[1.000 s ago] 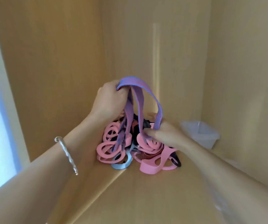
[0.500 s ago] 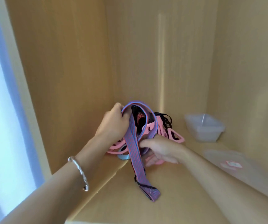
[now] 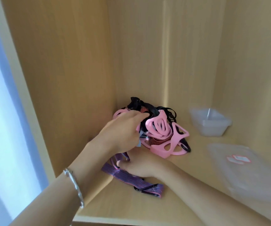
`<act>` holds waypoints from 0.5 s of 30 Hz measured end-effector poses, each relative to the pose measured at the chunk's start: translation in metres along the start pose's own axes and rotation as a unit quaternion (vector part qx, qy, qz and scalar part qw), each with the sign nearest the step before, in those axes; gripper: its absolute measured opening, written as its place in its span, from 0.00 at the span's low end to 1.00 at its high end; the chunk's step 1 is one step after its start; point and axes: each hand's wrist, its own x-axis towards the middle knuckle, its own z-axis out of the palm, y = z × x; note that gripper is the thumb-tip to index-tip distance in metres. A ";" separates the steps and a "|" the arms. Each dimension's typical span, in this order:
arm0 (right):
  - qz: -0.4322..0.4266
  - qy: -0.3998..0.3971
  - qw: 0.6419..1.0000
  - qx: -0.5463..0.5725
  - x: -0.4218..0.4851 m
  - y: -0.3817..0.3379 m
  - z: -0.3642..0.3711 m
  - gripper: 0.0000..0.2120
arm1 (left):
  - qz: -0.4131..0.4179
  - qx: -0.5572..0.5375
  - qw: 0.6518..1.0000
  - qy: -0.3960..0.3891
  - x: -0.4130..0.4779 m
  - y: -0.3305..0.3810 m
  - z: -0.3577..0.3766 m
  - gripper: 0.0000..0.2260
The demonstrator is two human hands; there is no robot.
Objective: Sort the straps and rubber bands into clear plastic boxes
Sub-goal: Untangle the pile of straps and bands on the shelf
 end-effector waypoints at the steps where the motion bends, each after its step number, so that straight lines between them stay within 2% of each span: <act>1: -0.004 -0.016 1.000 -0.008 -0.003 -0.003 0.000 0.13 | -0.003 0.004 1.000 -0.002 0.004 -0.001 0.005 0.24; 3: -0.005 -0.053 0.999 0.002 -0.005 -0.003 0.001 0.14 | -0.056 0.027 0.998 -0.025 0.009 -0.009 0.023 0.18; 5: 0.018 -0.083 0.996 0.026 -0.008 0.004 -0.006 0.20 | -0.119 0.067 0.989 -0.061 0.011 -0.027 0.045 0.17; 8: 0.022 -0.081 0.996 0.004 -0.012 0.019 -0.023 0.12 | -0.146 0.135 0.972 -0.122 0.007 -0.050 0.077 0.17; 12: 0.020 0.037 0.999 -0.030 -0.004 0.034 -0.034 0.18 | -0.151 0.089 0.984 -0.044 0.006 -0.058 0.092 0.19; 15: 0.021 0.114 0.993 -0.022 0.002 0.036 -0.038 0.11 | -0.146 0.139 0.979 -0.038 0.009 -0.055 0.095 0.18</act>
